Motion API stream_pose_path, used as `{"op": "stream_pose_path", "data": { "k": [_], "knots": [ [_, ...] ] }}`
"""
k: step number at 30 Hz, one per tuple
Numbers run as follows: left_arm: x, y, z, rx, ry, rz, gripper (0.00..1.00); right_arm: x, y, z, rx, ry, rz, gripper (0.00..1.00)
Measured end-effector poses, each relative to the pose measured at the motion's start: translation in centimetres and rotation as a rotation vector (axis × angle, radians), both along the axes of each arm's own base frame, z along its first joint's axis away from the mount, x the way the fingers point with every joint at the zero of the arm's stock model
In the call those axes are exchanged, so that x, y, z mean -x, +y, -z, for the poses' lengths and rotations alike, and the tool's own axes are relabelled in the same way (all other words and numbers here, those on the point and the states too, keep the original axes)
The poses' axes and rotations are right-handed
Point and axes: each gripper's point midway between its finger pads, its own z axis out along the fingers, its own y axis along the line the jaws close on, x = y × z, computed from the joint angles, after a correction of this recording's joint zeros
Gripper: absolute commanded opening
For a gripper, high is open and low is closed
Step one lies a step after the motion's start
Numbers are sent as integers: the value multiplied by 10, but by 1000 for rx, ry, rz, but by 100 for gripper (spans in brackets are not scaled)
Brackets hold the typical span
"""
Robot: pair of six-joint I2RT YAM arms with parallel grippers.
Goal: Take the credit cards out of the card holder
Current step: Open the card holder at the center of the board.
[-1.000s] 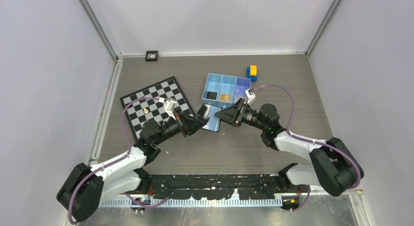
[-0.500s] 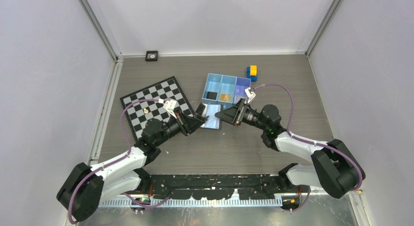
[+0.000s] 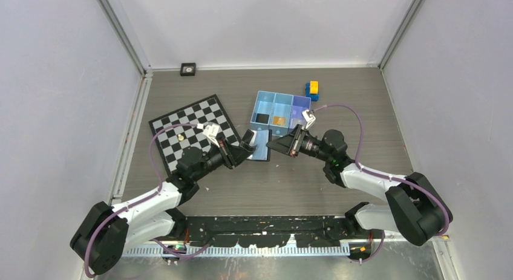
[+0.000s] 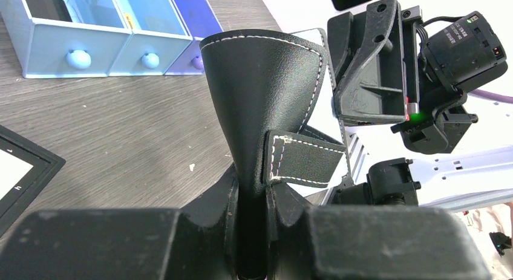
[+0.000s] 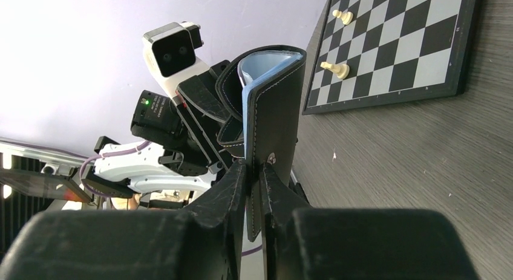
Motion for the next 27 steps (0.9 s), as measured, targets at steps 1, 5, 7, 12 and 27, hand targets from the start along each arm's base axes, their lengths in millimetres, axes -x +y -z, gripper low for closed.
{"op": "stream_pose_path", "data": {
  "k": [1, 5, 7, 12, 27],
  "knots": [
    [0, 0, 0, -1, 2, 0, 14, 0, 0, 0, 2, -1, -1, 13],
    [0, 0, 3, -6, 8, 1, 28, -1, 0, 5, 17, 11, 3, 7],
    [0, -1, 4, -10, 11, 3, 40, -2, 0, 8, 33, 18, 7, 3],
    [1, -4, 0, -10, 3, 24, 69, -5, 2, 16, 77, 38, 14, 1],
    [-1, -20, 17, -60, 55, 104, 81, 3, 10, 26, 140, 49, -14, 1]
  ]
}}
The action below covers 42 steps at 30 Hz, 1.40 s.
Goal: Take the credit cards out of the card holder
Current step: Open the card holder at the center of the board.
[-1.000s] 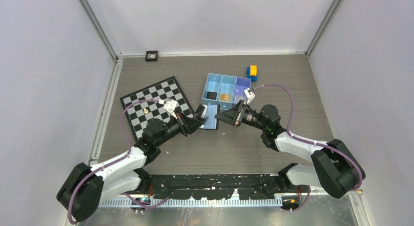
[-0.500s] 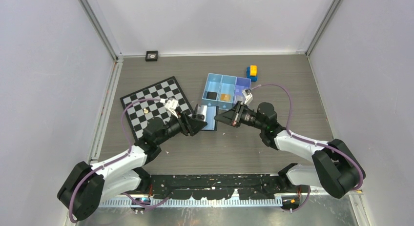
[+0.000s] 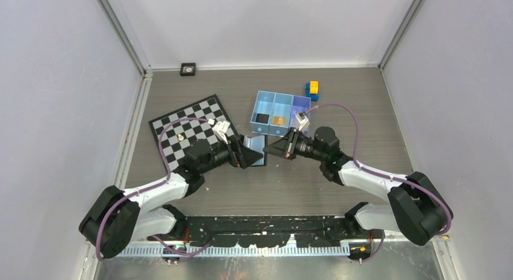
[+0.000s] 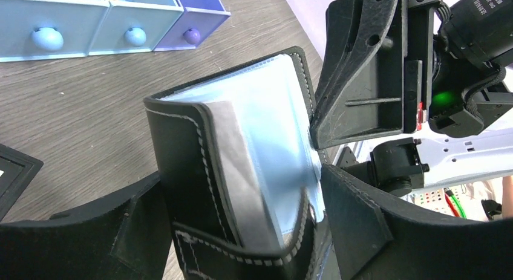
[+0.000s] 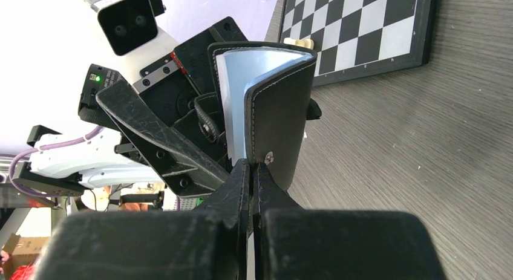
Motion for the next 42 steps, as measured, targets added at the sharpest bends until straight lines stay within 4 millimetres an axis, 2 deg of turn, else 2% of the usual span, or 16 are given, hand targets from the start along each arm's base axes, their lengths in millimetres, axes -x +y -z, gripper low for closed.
{"op": "stream_pose_path", "data": {
  "k": [7, 10, 12, 16, 20, 22, 24, 28, 33, 39, 41, 42],
  "knots": [
    [0, 0, 6, -18, 21, 3, 67, 1, -1, 5, 27, 2, 2, 0],
    [0, 1, 7, -23, 24, -1, 51, 2, -1, 5, 33, 0, 4, 0],
    [-2, 3, 7, -25, 25, -14, 45, 2, -2, 5, 37, -3, 6, 3],
    [-5, 6, 7, -32, 23, -32, 43, 0, -2, 5, 39, -12, 10, 27],
    [-4, 5, 6, -31, 18, -26, 29, 1, 0, 2, 37, -15, 5, 50],
    [-3, 5, 5, -31, 11, -22, 25, 1, 0, 2, 38, -19, 2, 56],
    [-3, 5, 4, -31, 6, -21, 23, 0, 0, 2, 42, -17, 1, 57],
    [-3, 5, 4, -32, 5, -21, 23, -1, 2, 4, 66, -2, 1, 52],
    [-5, 7, 4, -33, 3, -34, 22, -5, 5, 12, 107, 20, 0, 26],
    [-6, 12, 8, -53, 23, -64, 21, -12, 1, 24, 167, 37, 39, 2],
    [-7, 15, 10, -65, 32, -79, 27, -11, 0, 28, 185, 44, 43, 1],
    [-7, 16, 12, -72, 36, -91, 37, -11, -1, 30, 194, 50, 46, 1]
  ]
}}
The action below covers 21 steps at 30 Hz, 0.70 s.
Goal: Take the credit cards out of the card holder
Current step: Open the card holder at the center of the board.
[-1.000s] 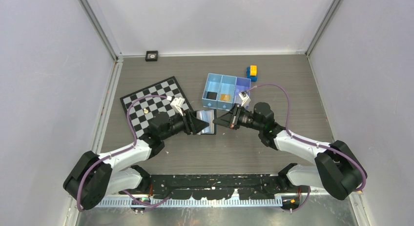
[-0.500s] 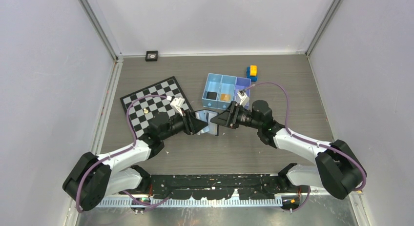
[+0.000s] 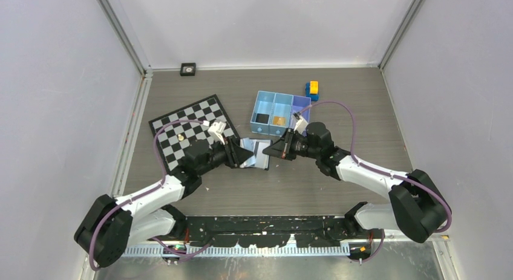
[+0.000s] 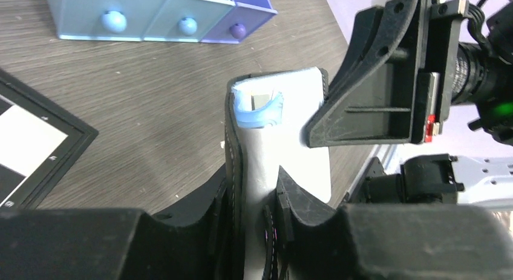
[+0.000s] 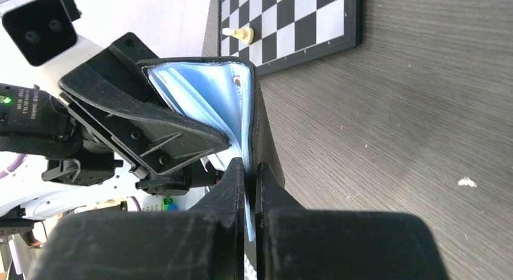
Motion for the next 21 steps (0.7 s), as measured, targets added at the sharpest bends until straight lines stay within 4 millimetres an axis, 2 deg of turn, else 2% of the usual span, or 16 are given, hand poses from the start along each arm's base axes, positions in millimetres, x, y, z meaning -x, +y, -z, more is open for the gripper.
{"op": "stream_pose_path", "data": {
  "k": [3, 5, 7, 11, 14, 21],
  "knots": [
    [-5, 11, 5, -38, 20, -72, 74, 0, -2, 7, 31, 21, 16, 1],
    [-10, 21, 8, -74, 24, -132, 90, 0, -5, 13, 55, 33, 31, 0],
    [-15, 32, 7, -97, 26, -197, 99, -1, -9, 18, 80, 42, 45, 0],
    [-20, 47, 0, -107, 3, -281, 100, -2, -13, 22, 106, 48, 63, 1],
    [-20, 47, -6, -96, -17, -277, 100, -1, -13, 23, 114, 51, 64, 1],
    [-13, 29, 22, -144, 49, -160, 100, -2, -13, 22, 120, 45, 58, 1]
  ]
}}
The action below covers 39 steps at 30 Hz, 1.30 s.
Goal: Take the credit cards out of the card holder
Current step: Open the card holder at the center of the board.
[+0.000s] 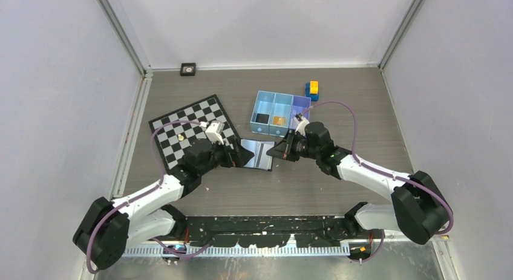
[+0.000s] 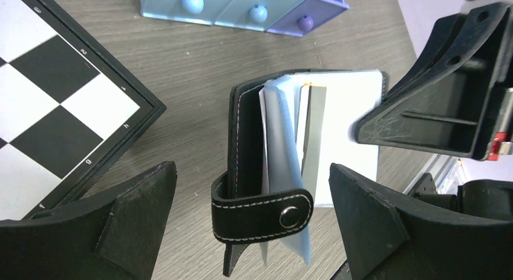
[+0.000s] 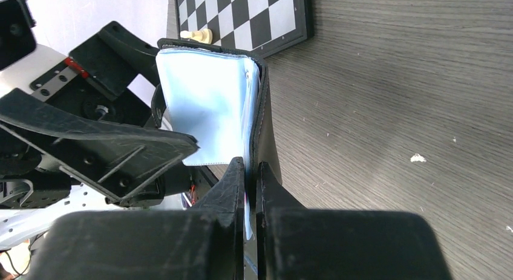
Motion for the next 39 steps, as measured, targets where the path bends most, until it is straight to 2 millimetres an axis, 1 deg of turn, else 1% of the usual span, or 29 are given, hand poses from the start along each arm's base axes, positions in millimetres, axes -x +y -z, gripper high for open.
{"op": "stream_pose_path", "data": {
  "k": [1, 3, 5, 6, 7, 10, 11, 12, 13, 16, 17, 18, 20, 22, 24, 28, 33, 37, 39],
  "knots": [
    [1, -2, 4, -8, 11, 11, 100, 0, 0, -1, -1, -3, -1, 1],
    [0, -4, 8, -19, 26, 19, 94, -1, 1, -3, -5, -7, -4, 1],
    [-2, -5, 8, -26, 36, 21, 86, -1, 2, -4, -7, -8, -7, 1],
    [-3, -6, 8, -28, 39, 22, 78, 0, 2, -4, -7, -7, -7, 0],
    [-3, -7, 7, -28, 39, 23, 74, 0, 2, -4, -6, -7, -8, 0],
    [-3, -8, 6, -21, 40, 28, 37, 0, 1, -4, -6, -7, -7, 1],
    [-3, -9, 5, -18, 36, 33, 24, -1, 1, -3, -5, -8, -6, 1],
    [-3, -9, 3, -14, 30, 36, 8, -1, 1, -3, -4, -9, -4, 5],
    [-3, -10, 1, -10, 22, 40, 1, -1, 1, -3, -2, -9, -3, 14],
    [-2, -11, -8, 6, -5, 51, 0, -2, 0, -2, 3, -10, 3, 53],
    [-1, -11, -10, 11, -13, 52, 0, -2, 0, -2, 3, -5, 8, 64],
    [0, -10, -13, 18, -23, 54, 0, -2, -1, -1, 9, -7, 12, 72],
    [2, -10, -18, 38, -45, 60, 0, -3, -3, -1, 16, -9, 21, 81],
    [5, -10, -21, 57, -62, 65, 0, -4, -4, -2, 16, -12, 31, 86],
    [8, -9, -24, 71, -73, 70, 0, -5, -4, -5, 11, -20, 34, 88],
    [14, -8, -39, 121, -107, 80, 0, -5, -4, -9, 4, -30, 37, 88],
    [20, -7, -65, 197, -169, 93, 0, -7, -3, -14, -19, -46, 42, 89],
    [23, -5, -76, 242, -196, 91, 0, -8, -4, -21, -45, -62, 51, 89],
    [24, -4, -77, 256, -200, 92, 0, -5, -4, -27, -72, -84, 48, 89]
  ]
}}
